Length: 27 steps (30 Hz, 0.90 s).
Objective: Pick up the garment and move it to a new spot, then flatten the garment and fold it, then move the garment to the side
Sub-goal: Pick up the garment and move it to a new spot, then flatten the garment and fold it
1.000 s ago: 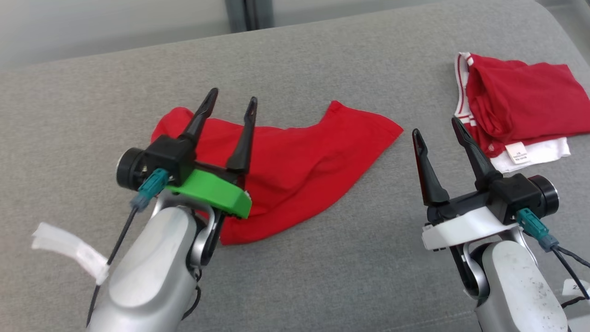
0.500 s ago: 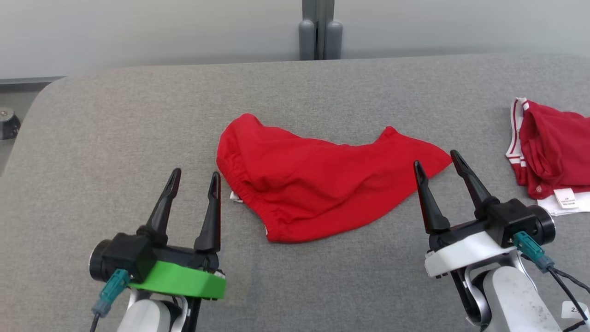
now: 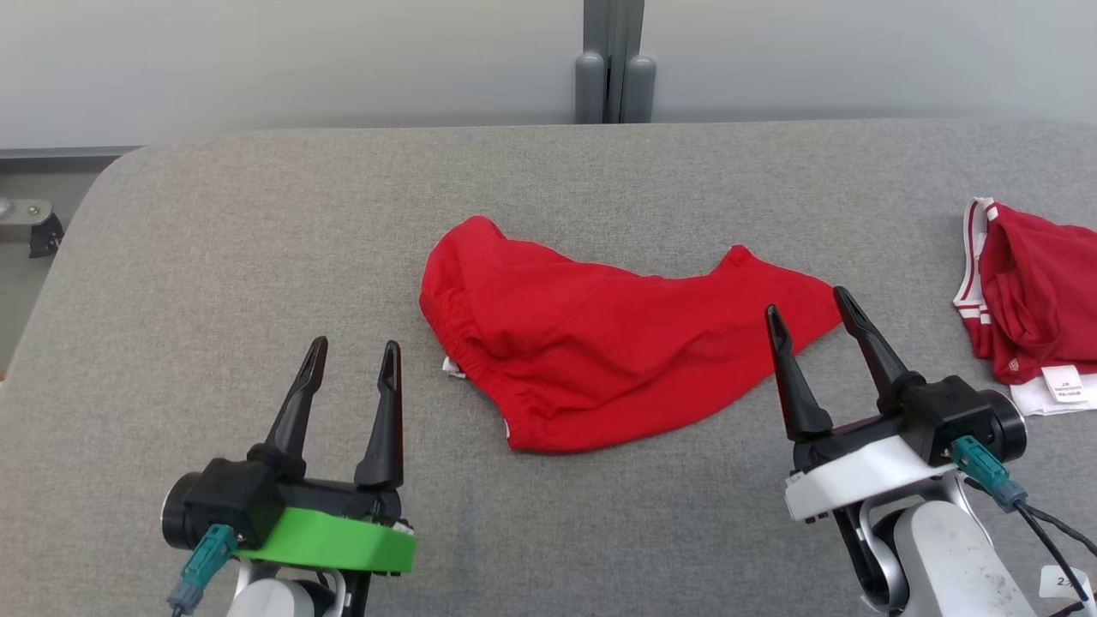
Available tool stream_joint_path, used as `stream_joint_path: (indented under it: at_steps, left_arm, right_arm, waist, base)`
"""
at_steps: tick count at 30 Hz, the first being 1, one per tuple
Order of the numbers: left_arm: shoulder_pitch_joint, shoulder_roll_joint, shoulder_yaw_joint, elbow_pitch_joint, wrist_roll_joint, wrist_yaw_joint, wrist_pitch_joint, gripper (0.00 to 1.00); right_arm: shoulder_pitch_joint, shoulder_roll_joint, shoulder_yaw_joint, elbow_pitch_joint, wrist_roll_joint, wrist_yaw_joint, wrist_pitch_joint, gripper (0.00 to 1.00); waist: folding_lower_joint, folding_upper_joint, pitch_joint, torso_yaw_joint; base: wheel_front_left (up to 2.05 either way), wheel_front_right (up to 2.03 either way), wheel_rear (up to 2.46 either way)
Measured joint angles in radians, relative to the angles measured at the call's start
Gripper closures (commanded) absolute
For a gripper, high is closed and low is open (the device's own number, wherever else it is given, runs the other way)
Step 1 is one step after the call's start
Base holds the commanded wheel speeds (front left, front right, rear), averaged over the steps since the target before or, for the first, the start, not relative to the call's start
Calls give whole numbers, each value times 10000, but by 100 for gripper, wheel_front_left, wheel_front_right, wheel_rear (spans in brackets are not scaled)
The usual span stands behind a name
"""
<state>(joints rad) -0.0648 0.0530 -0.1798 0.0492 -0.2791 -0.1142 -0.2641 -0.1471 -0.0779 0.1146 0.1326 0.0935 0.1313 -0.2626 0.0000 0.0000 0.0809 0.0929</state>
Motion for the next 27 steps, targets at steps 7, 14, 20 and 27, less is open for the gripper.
stream_joint_path:
  at_steps: [7, 14, 20, 27]
  left_arm:
    - [-249, -13, -58, -19, 33, -61, 0, 0]
    - [-587, -23, -554, 31, -288, -58, 0, 0]
    - [-979, -23, -1053, 61, -660, 90, 0, 0]
    - [-1253, -23, -1563, 48, -1151, 341, 0, 0]
  right_arm:
    - [-108, -67, 288, -84, 94, 0, 0, 0]
    - [-1074, -1016, 1639, 355, 240, 0, 368, 0]
    - [-2509, -2230, 3388, 755, 882, 0, 1337, 0]
    - [-4436, -3551, 5607, 1588, 2155, 2, 2370, 0]
  waist:
    - [0, 0, 234, 145]
    - [0, 0, 680, 593]
    - [0, 0, 1119, 1275]
    - [0, 0, 1599, 2311]
  base:
    - [0, 0, 0]
    - [0, 0, 0]
    - [0, 0, 0]
    - [0, 0, 0]
